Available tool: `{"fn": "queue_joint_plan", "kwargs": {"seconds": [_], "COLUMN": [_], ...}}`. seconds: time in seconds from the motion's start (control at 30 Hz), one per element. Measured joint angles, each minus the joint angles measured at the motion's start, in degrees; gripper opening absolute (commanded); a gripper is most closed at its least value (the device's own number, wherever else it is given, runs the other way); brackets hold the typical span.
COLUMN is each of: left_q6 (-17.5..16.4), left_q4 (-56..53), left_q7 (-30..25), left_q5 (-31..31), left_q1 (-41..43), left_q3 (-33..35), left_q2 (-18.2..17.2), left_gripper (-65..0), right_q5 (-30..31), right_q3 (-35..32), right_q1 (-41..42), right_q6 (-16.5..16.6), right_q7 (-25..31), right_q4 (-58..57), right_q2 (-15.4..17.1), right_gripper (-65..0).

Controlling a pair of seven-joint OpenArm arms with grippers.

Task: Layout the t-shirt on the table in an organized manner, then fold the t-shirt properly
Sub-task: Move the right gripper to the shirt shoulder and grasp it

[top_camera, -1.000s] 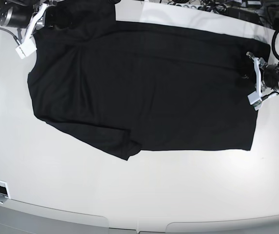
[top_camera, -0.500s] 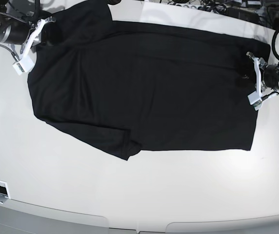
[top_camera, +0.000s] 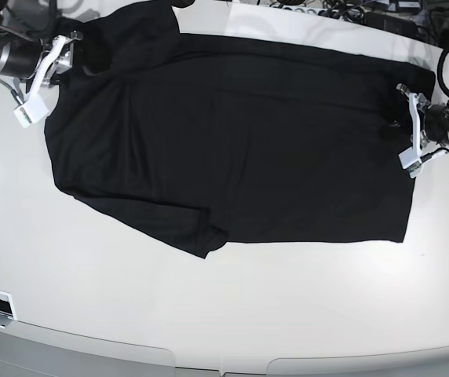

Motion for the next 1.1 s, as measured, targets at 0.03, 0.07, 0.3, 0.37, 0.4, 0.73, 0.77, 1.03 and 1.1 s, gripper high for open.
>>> {"fn": "queue_joint_plan", "kwargs": {"seconds": [0.03,0.07,0.3,0.37,0.4,0.73,0.77,1.03,1.1], "left_q6": [0.00,0.00,0.00,0.00,0.00,0.00,0.00,0.00,0.00], "left_q4": [0.00,0.00,0.00,0.00,0.00,0.00,0.00,0.00,0.00], "left_q7": [0.02,-0.02,0.00,0.00,0.02,-0.22,-0.20,-0.22,-0.20], "left_q5": [0.00,-0.02,0.00,-0.02,0.00,0.00,0.00,0.00,0.00], "left_q1": [0.00,-0.02,0.00,0.00,0.00,0.00,0.00,0.00,0.00], "left_q3": [0.00,0.00,0.00,0.00,0.00,0.00,0.00,0.00,0.00], "left_q2": [0.00,0.02,0.00,0.00,0.00,0.00,0.00,0.00,0.00], "left_gripper": [-65.0,-65.0,-65.0,-65.0,-65.0,-65.0,-65.0,-65.0,-65.0], "right_q5": [2.97,5.95,17.40,15.69,15.74,-1.40,-6.82,-41.68,-46.82], "right_q3": [0.00,0.00,0.00,0.00,0.00,-10.95,-13.11,-26.49,-28.65], "right_q1": [-0.04,-0.17,-4.04,-4.96,-5.38,-8.81,-8.85,-8.81,-9.01], "right_q6": [0.00,0.00,0.02,0.02,0.02,0.02,0.02,-3.50,-6.88], "right_q7": [0.02,0.04,0.20,0.00,0.07,0.50,0.68,20.41,23.06], "right_q4": [0.90,2.03,7.32,7.30,7.30,7.32,7.30,7.23,7.21], "right_q2": [0.33,0.59,0.63,0.48,0.48,-2.45,-2.62,-2.40,-2.40], "right_gripper": [-23.7,-23.7,-23.7,-23.7,-23.7,-24.8,-24.9,-24.9,-24.9]}}
